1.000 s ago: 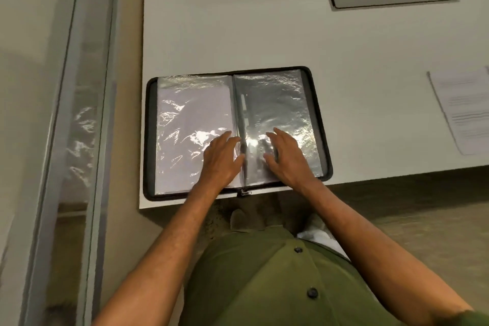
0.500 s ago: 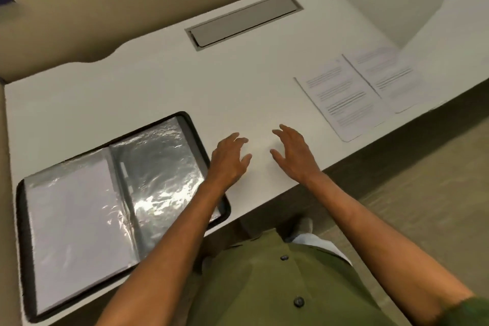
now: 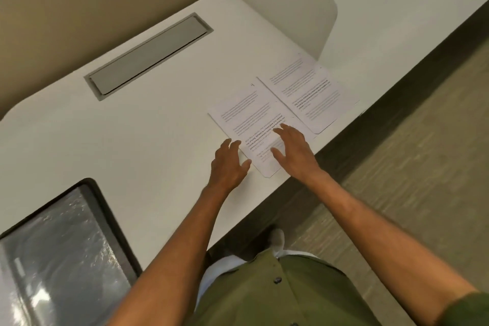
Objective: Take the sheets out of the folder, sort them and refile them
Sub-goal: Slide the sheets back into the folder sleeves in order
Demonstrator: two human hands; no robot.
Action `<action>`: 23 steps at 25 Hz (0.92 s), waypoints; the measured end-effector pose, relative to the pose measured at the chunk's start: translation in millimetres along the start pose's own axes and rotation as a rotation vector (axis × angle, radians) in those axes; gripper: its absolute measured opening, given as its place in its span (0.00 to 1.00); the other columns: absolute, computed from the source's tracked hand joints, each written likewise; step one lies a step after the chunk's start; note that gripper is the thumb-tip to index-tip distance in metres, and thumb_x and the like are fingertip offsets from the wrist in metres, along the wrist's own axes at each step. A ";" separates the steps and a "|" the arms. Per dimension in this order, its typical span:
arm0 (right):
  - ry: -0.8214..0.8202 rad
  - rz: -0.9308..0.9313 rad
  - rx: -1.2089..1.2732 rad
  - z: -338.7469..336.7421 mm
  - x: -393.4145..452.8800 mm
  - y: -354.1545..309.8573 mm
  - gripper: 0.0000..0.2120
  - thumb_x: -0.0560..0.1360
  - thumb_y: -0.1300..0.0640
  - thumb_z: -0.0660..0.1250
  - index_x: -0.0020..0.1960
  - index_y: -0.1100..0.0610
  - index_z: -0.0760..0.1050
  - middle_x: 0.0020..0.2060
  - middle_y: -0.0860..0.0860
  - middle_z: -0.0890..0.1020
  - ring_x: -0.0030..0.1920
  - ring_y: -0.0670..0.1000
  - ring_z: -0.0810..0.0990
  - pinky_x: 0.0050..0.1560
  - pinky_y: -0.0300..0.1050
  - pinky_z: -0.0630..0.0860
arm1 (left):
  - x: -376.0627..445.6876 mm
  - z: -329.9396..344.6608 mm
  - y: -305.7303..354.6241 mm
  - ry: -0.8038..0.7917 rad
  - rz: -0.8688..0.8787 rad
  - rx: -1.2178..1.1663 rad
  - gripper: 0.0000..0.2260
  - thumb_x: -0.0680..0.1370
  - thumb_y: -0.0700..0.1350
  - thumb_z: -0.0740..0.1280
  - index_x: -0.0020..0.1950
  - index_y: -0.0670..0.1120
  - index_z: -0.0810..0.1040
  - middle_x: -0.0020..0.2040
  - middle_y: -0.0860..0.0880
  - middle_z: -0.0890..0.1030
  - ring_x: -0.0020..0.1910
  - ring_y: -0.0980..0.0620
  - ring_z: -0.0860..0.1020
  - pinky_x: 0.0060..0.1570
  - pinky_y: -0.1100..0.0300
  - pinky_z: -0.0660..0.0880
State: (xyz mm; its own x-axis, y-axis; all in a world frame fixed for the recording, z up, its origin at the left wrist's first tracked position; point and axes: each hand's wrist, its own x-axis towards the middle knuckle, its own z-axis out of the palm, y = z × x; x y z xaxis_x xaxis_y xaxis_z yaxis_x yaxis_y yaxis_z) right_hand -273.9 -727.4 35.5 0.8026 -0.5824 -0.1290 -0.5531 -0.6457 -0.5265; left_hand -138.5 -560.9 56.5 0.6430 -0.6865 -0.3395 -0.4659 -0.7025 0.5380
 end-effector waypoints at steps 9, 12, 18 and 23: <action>-0.092 0.157 0.002 1.6 29.1 33.1 0.32 0.83 0.44 0.64 0.83 0.50 0.56 0.84 0.51 0.56 0.84 0.56 0.52 0.81 0.60 0.57 | 41.3 13.1 9.8 -0.027 -0.212 0.031 0.42 0.78 0.62 0.69 0.83 0.48 0.51 0.82 0.44 0.58 0.80 0.40 0.58 0.74 0.38 0.62; -0.131 0.176 -0.118 10.7 28.4 29.3 0.34 0.84 0.40 0.60 0.84 0.52 0.52 0.84 0.53 0.52 0.84 0.57 0.48 0.82 0.56 0.51 | 47.6 15.7 16.9 0.023 -0.282 -0.113 0.41 0.78 0.60 0.71 0.83 0.50 0.53 0.82 0.46 0.60 0.80 0.41 0.60 0.74 0.37 0.61; -0.145 0.120 -0.080 15.2 19.4 13.2 0.33 0.84 0.41 0.60 0.84 0.52 0.55 0.84 0.51 0.57 0.83 0.56 0.52 0.81 0.56 0.54 | 41.2 11.7 15.6 0.226 -0.406 -1.010 0.29 0.83 0.41 0.67 0.79 0.55 0.57 0.72 0.50 0.75 0.61 0.55 0.78 0.56 0.56 0.81; -0.132 0.110 -0.005 13.4 16.9 -1.5 0.32 0.83 0.41 0.63 0.82 0.52 0.59 0.79 0.50 0.67 0.77 0.54 0.65 0.75 0.55 0.66 | 32.7 17.9 12.2 0.185 -0.407 -0.995 0.20 0.85 0.40 0.63 0.76 0.52 0.67 0.67 0.51 0.78 0.57 0.55 0.79 0.47 0.60 0.81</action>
State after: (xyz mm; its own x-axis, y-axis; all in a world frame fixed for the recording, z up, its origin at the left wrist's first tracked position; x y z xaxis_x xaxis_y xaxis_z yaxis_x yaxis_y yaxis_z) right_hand -256.5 -729.6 22.9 0.7597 -0.5794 -0.2952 -0.6397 -0.5843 -0.4994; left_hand -134.1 -595.3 38.1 0.7578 -0.3394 -0.5573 0.4496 -0.3472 0.8229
